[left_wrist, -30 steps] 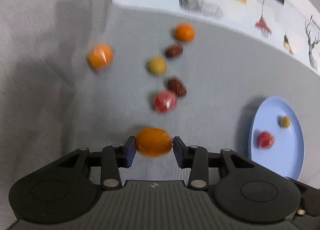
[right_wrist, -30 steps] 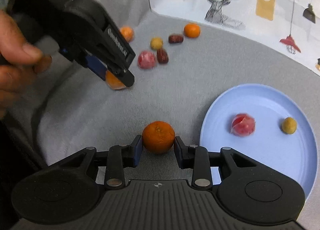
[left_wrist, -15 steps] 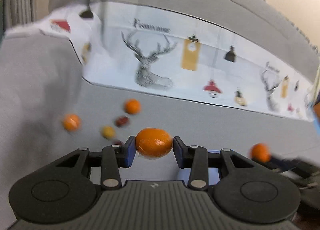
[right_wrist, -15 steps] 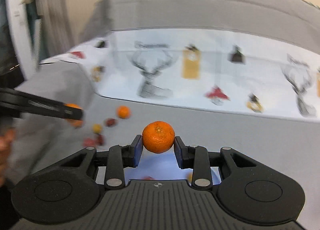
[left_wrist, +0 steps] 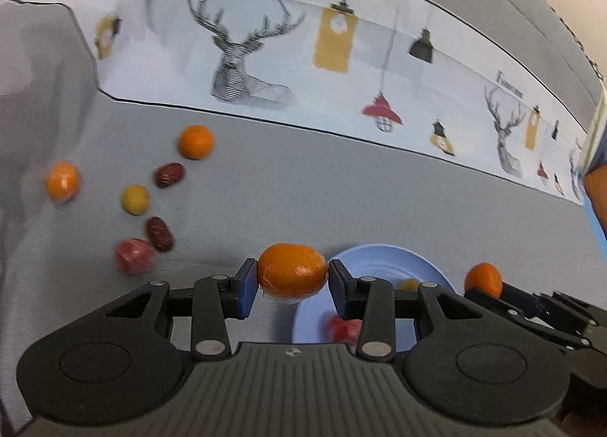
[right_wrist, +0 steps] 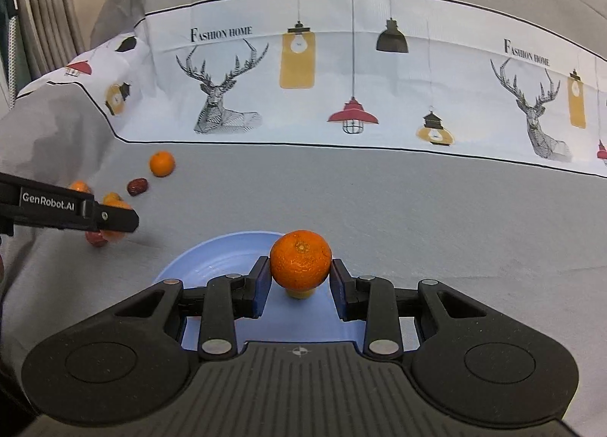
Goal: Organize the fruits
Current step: 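Carry both mandarins over the blue plate and open both tools to drop them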
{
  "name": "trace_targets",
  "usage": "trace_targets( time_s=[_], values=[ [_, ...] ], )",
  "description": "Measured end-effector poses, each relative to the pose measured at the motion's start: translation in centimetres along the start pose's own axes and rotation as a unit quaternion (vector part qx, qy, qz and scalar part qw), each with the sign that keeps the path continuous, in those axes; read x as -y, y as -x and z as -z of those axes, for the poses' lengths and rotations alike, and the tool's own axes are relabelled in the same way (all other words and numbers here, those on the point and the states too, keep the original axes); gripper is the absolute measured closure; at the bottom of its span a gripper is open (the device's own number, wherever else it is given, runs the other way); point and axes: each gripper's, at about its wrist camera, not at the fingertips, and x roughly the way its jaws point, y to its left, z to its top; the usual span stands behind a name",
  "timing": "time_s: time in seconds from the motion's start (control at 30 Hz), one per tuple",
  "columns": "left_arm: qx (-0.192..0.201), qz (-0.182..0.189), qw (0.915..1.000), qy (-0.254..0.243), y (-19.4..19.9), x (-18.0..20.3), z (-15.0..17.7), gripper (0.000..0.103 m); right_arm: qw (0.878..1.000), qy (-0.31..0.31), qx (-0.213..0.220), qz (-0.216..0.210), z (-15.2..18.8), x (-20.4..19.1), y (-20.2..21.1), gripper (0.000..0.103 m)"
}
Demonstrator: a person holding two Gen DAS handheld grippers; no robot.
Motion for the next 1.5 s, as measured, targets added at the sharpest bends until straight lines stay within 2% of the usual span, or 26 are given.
trace_targets(
  time_s=[0.4,0.63,0.73,0.83,1.0,1.5],
  values=[
    [0.001,0.034,0.9994,-0.007,-0.3,1.0,0.2,0.059,1.000,-0.007,-0.007,0.002,0.4,1.2,-0.2,0.068],
    [-0.007,0.070,0.9971,-0.030,-0.6,2.2,0.8,0.059,1.000,0.003,-0.015,-0.010,0.6,0.6,-0.3,0.068],
    [-0.019,0.098,0.9938,-0.050,-0.9,3.2,1.3,0.059,0.999,0.014,-0.043,-0.019,0.9,0.2,-1.0,0.068],
    [-0.034,0.118,0.9895,-0.076,-1.2,4.4,1.9,0.059,0.996,0.037,-0.081,-0.007,1.7,-0.5,-1.9,0.068],
    [-0.053,0.115,0.9859,-0.110,-1.9,5.7,3.0,0.059,0.995,0.033,-0.099,0.006,2.0,-0.2,-2.3,0.068],
    [-0.077,0.105,0.9832,-0.127,-2.9,6.1,3.3,0.059,0.993,0.037,-0.107,0.020,2.3,-0.1,-2.7,0.068]
  ],
)
